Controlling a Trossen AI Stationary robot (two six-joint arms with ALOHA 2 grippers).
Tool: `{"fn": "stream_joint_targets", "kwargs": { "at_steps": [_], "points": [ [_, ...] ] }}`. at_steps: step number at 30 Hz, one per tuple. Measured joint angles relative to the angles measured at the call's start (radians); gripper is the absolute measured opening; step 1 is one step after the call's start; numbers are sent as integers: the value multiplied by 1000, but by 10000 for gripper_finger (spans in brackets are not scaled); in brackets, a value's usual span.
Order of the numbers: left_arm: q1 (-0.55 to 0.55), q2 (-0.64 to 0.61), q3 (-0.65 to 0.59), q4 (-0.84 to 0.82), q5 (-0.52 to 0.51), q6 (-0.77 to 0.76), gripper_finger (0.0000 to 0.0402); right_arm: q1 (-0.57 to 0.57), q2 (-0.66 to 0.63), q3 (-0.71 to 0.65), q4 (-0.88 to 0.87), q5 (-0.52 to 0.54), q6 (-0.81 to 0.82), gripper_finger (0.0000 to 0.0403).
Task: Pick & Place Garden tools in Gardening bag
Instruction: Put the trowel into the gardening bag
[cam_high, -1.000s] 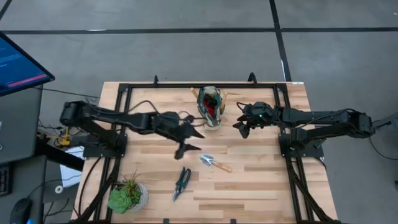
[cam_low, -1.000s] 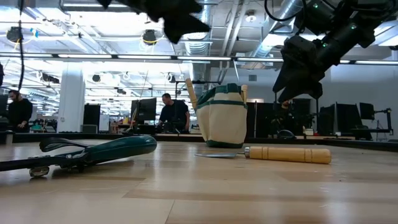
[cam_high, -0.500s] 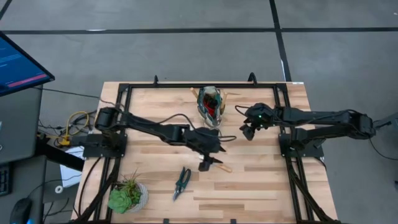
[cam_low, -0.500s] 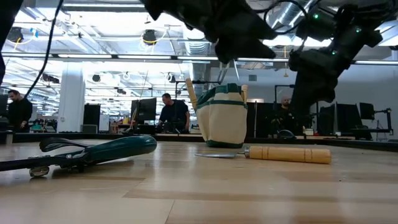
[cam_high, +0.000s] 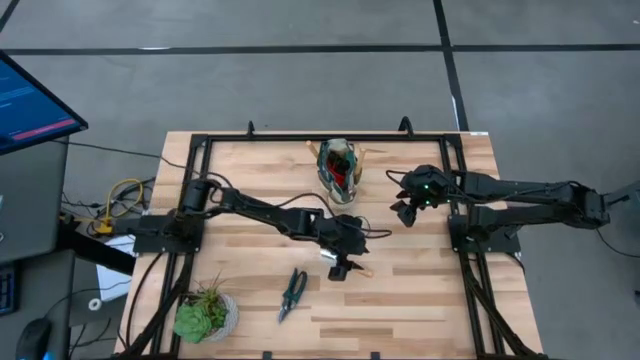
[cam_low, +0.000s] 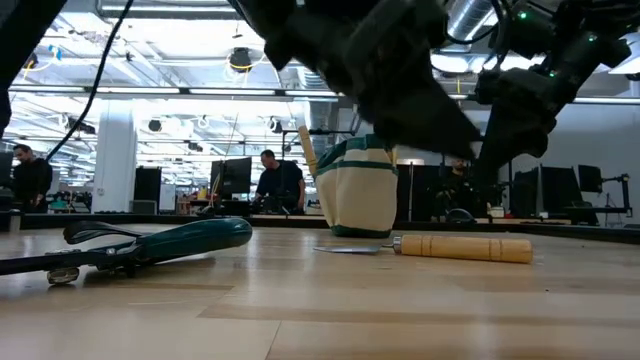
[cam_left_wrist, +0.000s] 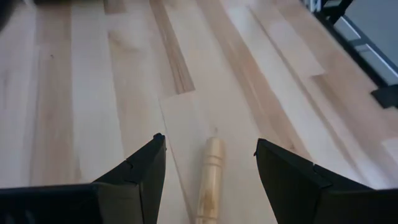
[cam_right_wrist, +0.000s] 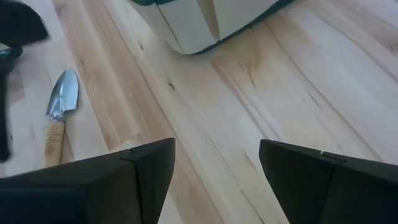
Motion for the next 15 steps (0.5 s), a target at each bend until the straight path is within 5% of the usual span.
{"fn": "stream_joint_targets", "kwargs": {
  "at_steps": [15],
  "points": [
    [-8, 87, 12, -23, 0, -4, 207, 0, -2, 0, -13, 0, 11, 226]
  ]
}}
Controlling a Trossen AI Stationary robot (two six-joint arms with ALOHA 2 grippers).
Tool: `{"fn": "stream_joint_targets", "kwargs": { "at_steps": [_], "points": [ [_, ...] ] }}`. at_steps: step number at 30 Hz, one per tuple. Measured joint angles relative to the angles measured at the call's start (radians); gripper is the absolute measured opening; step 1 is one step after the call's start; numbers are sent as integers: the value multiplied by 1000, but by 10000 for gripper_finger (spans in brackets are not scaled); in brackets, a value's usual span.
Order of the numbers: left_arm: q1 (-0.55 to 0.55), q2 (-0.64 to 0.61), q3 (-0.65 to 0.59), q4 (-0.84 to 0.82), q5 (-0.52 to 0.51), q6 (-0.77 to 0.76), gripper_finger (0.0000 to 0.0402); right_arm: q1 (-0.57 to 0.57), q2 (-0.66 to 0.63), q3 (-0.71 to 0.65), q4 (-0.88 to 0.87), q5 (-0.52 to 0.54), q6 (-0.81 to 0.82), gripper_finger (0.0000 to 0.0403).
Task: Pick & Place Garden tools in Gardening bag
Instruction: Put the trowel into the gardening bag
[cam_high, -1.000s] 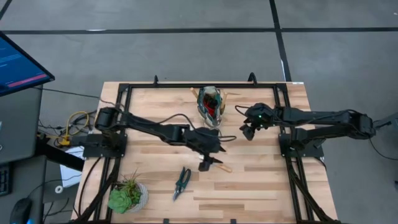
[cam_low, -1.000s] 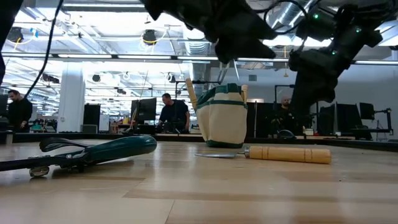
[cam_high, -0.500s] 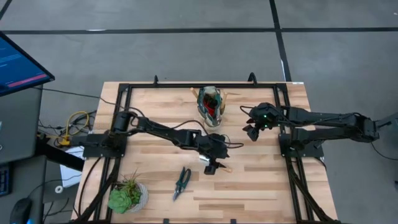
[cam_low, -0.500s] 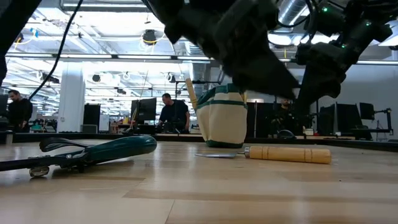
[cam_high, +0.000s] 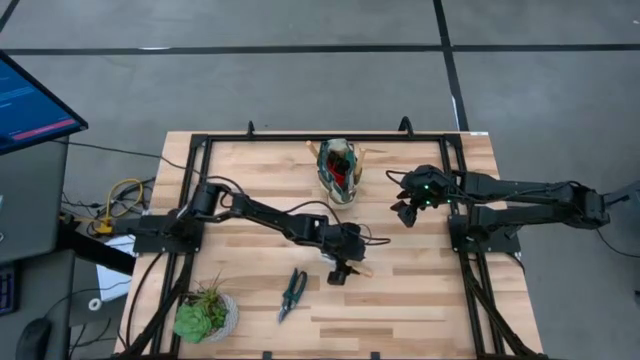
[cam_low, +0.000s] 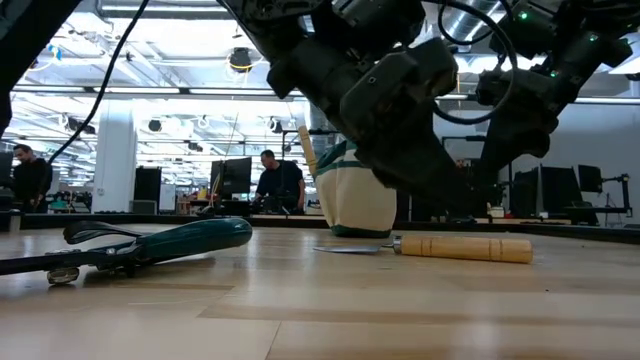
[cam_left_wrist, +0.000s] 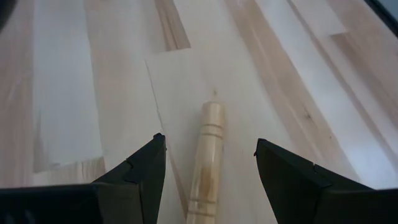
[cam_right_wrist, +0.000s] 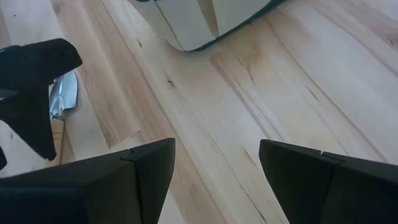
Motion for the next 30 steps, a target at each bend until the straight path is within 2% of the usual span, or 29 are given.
{"fn": "stream_joint_targets", "kwargs": {
  "at_steps": [8, 24, 27, 30],
  "points": [
    [1, 0, -1, -60, -9, 7, 207, 0, 0, 0, 0, 0, 0, 226],
    [-6, 49, 5, -91, -44, 9, 177, 0, 0, 0, 9, 0, 25, 226],
    [-6, 49, 7, -115, -68, 8, 154, 0, 0, 0, 10, 0, 31, 226],
    [-4, 49, 8, -127, -71, 7, 103, 0, 0, 0, 13, 0, 33, 226]
  ]
}}
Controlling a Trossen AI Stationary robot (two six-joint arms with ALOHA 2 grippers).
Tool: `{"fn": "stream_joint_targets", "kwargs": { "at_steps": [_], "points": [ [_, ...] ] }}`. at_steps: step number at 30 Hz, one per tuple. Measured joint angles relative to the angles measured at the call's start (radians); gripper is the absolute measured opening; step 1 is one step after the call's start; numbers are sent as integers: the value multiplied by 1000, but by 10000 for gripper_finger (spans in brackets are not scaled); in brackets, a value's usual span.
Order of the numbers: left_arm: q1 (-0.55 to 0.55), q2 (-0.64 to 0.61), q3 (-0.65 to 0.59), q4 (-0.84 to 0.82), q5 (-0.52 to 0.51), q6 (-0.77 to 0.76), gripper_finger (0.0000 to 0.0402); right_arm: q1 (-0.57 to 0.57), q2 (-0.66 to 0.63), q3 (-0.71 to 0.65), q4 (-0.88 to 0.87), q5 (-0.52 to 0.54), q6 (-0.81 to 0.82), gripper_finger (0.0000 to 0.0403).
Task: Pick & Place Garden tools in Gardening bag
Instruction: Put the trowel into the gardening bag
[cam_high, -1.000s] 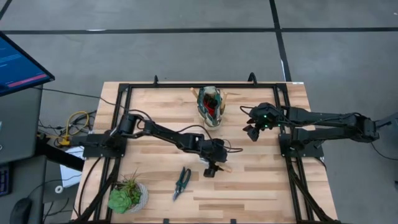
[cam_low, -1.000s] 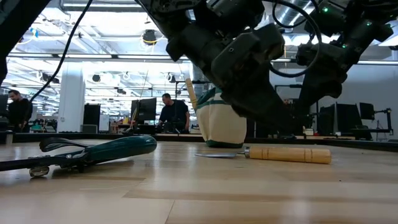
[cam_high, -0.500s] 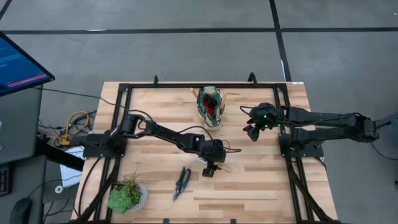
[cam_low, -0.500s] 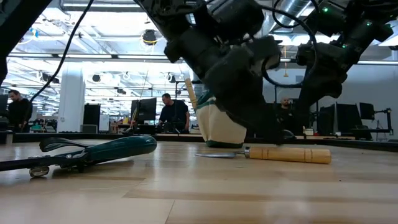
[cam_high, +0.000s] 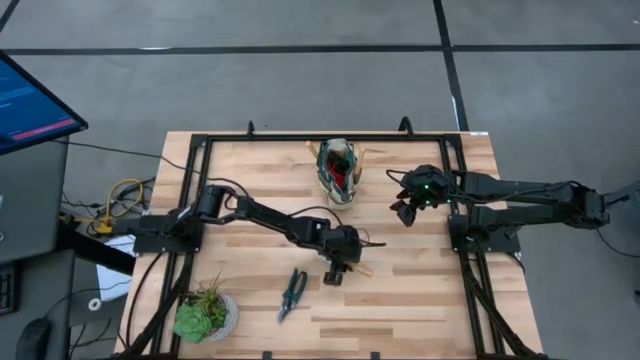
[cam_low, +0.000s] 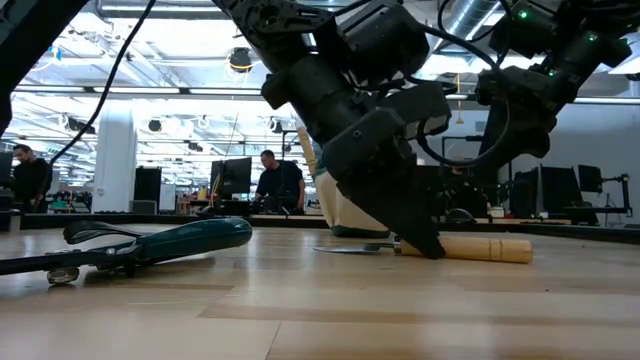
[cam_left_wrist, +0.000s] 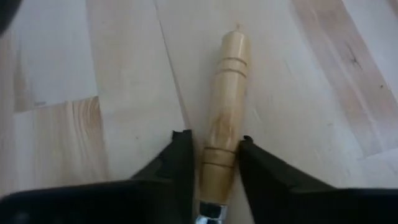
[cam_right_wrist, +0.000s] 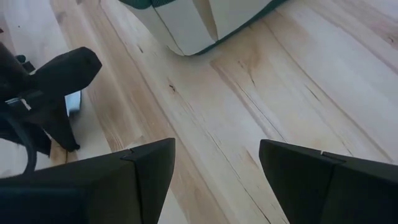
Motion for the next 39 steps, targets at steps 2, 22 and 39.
{"fn": "stream_joint_targets", "kwargs": {
  "at_steps": [2, 22, 39],
  "points": [
    [0, -4, -1, -2, 0, 0, 61, 0, 0, 0, 0, 0, 1, 226],
    [26, -476, -176, -9, -273, -102, 4, 0, 0, 0, 107, -8, 10, 226],
    [268, -918, -1009, 1332, -456, -269, 5, 0, 0, 0, 305, -9, 35, 226]
  ]
}}
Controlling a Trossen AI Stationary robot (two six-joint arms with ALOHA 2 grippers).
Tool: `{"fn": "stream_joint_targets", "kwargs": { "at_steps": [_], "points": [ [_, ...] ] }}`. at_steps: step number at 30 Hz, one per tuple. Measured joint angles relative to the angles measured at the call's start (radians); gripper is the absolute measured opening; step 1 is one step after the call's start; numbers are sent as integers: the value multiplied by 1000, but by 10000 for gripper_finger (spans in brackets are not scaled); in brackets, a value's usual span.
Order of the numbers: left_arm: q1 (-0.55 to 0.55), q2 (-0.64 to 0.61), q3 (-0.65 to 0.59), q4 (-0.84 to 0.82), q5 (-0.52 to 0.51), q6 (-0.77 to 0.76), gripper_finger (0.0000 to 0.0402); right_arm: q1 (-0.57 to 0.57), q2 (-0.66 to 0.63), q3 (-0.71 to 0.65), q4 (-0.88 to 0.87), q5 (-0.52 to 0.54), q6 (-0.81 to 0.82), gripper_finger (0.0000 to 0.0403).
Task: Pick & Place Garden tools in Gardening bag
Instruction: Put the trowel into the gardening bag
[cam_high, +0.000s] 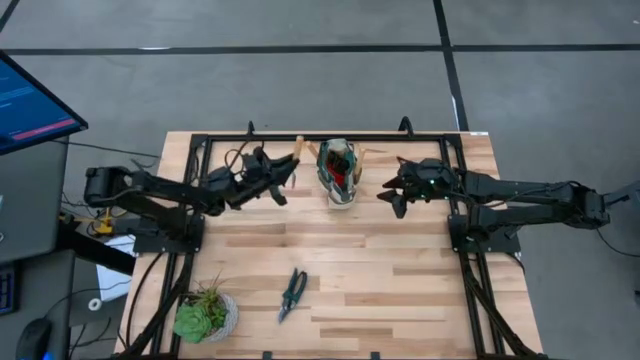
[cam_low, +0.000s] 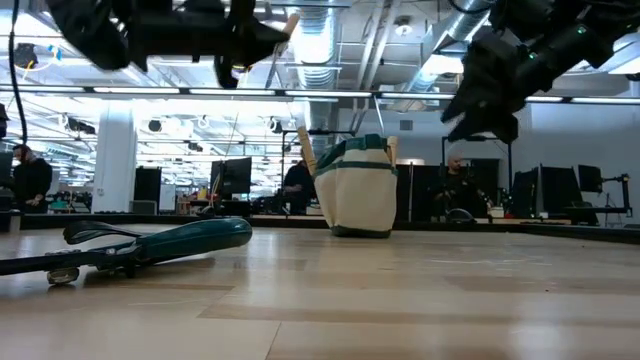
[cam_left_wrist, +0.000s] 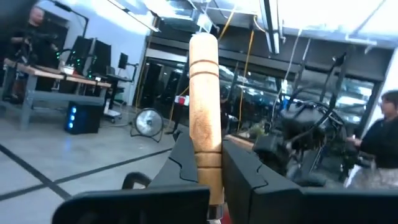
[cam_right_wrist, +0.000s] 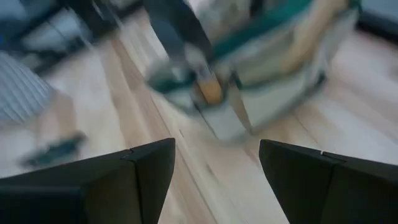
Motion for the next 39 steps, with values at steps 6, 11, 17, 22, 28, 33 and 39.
{"fn": "stream_joint_targets", "kwargs": {
  "at_steps": [6, 11, 17, 22, 28, 33, 39],
  "points": [
    [-9, 77, 2, 77, 43, -20, 5, 0, 11, 42, 271, -6, 2, 226],
    [-12, 97, 39, 86, 92, -20, 5, 0, 75, 194, 317, -5, -104, 226],
    [-12, 97, 65, 90, 126, -19, 5, 0, 244, 405, 319, -83, -225, 226],
    [-12, 97, 75, 92, 167, -19, 5, 0, 400, 563, 309, -151, -260, 232],
    [-17, 90, 76, 99, 179, -11, 6, -2, 545, 716, 303, -233, -278, 255],
    [-19, 90, 76, 105, 178, 3, 6, -2, 629, 810, 295, -298, -280, 264],
    [-18, 90, 76, 110, 179, 12, 6, -2, 689, 881, 252, -331, -275, 265]
  ]
}}
